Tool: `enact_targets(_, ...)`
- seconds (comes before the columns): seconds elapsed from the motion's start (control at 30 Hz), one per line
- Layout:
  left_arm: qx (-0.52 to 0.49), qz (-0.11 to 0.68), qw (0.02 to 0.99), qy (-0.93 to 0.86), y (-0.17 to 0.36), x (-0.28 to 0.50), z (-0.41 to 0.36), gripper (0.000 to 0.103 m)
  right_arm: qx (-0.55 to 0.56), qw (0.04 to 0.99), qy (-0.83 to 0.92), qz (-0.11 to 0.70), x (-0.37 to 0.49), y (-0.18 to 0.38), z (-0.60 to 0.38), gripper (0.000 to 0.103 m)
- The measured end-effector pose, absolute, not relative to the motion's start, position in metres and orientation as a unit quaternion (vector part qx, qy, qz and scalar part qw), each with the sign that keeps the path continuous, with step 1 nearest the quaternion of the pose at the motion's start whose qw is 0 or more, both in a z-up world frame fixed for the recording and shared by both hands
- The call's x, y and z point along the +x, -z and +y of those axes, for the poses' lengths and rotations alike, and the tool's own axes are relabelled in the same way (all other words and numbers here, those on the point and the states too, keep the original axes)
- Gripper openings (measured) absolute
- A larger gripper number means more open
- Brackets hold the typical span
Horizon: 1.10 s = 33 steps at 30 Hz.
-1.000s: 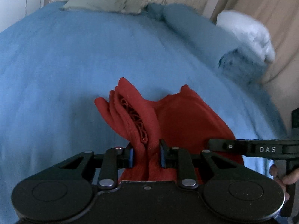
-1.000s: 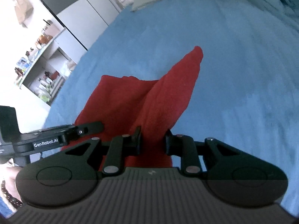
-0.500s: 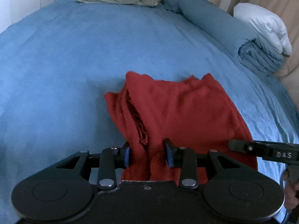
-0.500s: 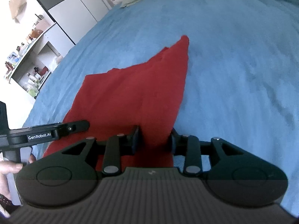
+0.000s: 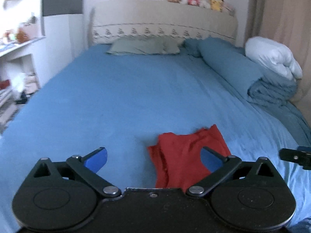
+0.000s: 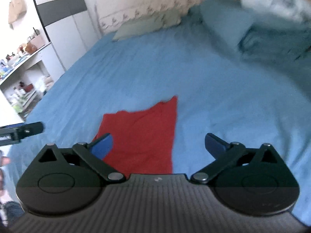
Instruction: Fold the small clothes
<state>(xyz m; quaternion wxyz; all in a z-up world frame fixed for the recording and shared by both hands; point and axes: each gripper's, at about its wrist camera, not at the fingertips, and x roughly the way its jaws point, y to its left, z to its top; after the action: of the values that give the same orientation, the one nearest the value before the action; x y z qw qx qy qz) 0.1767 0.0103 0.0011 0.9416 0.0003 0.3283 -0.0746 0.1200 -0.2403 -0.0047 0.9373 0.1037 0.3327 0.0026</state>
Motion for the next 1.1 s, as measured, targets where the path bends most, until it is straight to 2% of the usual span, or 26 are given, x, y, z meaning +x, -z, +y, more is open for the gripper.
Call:
enact_targets(0.2,-0.027,0.344,0.936,0.070,-0.019,0.101,0.026,0.103,0.056,0.942,0.035,0.329,0.050,-0.039,-0.213,0.103)
enact_targets(0.47,0.006,0.352,0.934,0.052,-0.003,0.038,0.027,0.103,0.061,0.930,0.048,0.359,-0.022,-0.034,-0.185,0.103)
enact_targets(0.73,0.026,0.356,0.932,0.060,0.011,0.021,0.019,0.103,0.030,0.922,0.062,0.381,-0.047,-0.008,-0.163,0.103)
enact_targets(1.1,0.051,0.335,0.938,0.071,0.007,0.013,0.008,0.103,0.028,0.923,0.072,0.376,-0.052,-0.007,-0.162,0.103)
